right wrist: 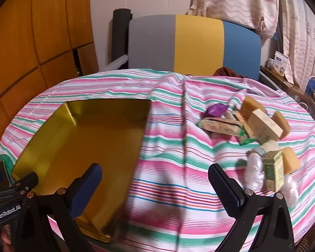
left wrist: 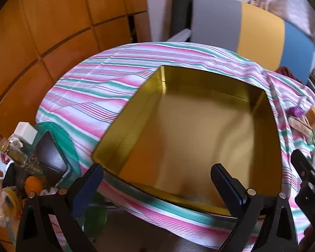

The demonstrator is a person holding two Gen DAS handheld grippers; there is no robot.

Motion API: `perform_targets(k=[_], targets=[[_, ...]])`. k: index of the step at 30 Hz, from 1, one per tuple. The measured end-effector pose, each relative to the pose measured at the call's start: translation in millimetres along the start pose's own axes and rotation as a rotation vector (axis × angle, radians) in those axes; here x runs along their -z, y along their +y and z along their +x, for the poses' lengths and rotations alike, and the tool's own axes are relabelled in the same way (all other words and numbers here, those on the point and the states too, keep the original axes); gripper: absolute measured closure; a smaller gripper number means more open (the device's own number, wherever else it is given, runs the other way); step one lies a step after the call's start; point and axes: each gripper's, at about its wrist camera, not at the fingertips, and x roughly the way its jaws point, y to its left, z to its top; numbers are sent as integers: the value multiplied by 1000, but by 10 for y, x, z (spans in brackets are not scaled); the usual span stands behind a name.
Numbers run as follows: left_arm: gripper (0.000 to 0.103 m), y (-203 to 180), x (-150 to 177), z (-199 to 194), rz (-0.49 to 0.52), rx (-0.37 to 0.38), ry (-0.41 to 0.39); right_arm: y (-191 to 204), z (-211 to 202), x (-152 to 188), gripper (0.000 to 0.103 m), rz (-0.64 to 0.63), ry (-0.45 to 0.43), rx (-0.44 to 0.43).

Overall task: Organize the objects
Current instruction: 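Move both grippers to the item pile and grasp the plastic-wrapped bundle with the right gripper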

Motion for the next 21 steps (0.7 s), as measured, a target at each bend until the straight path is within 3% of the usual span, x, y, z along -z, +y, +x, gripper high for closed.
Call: perform_targets(k=[7, 12, 15, 18, 21], targets=[[0, -244, 122, 45, 53, 81, 27, -433, 5, 130, 0, 28, 11, 60], [0, -430, 249, -5, 88, 177, -7, -782, -37, 246, 0, 85, -2, 49], [0, -501, 329, -93, 90, 309, -24, -959, -100, 306, 0, 97, -35, 48], [0, -591, 403, -147, 75, 469, 14, -1211, -167, 376, 0, 123, -54, 95], [0, -722, 436, -250, 83, 568, 30, -1488, -202, 432, 0, 174, -51, 147]])
